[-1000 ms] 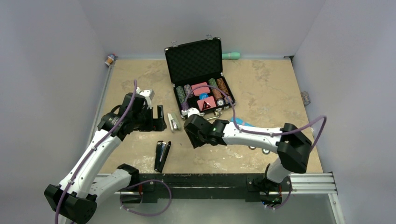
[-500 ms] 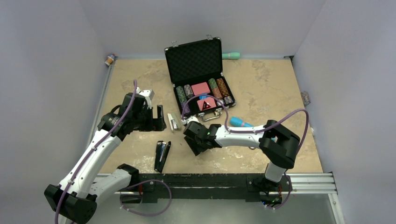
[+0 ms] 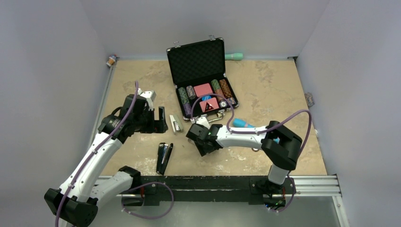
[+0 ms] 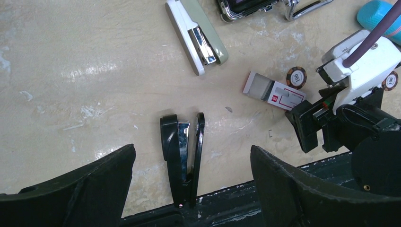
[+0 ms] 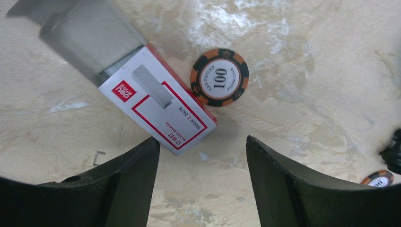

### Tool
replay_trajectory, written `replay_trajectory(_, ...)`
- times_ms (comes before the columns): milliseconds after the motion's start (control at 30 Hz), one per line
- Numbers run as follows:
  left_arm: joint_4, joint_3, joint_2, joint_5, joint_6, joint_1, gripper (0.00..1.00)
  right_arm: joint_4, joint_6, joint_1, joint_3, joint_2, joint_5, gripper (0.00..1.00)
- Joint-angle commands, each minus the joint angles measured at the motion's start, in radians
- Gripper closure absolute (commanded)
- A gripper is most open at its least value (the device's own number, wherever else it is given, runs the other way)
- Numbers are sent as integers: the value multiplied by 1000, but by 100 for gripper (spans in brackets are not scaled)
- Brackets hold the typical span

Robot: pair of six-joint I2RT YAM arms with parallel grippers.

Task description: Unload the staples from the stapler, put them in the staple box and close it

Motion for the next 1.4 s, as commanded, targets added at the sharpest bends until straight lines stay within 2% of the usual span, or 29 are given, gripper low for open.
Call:
replay_trajectory(0, 26, 3, -19, -5, 16, 4, 6, -74, 62, -6, 39, -52, 79, 31)
replay_trajectory(100, 27, 3, -28, -7, 14, 4, 6, -54, 69, -3, 37, -155, 1, 31)
replay_trajectory(167, 26, 3, -34, -10, 14, 4, 6, 5, 89, 1, 25, -249, -119, 32)
replay_trajectory(300, 26, 4, -46, -13, 13, 4, 6, 114, 190, 5, -7, -338, -250, 41)
replay_trajectory(467, 28, 2, -52, -6, 13, 4, 6, 99, 324, 32, 31, -222, -249, 55)
replay_trajectory(633, 30, 1, -64, -2, 13, 4, 6, 92, 420, 83, 76, -106, -257, 58)
replay_trajectory(867, 29, 0, -72, -2, 13, 4, 6, 61, 500, 89, 82, -49, -250, 66)
replay_trajectory(1367, 32, -1, -81, 7, 13, 4, 6, -80, 544, 89, 153, 66, -136, 67)
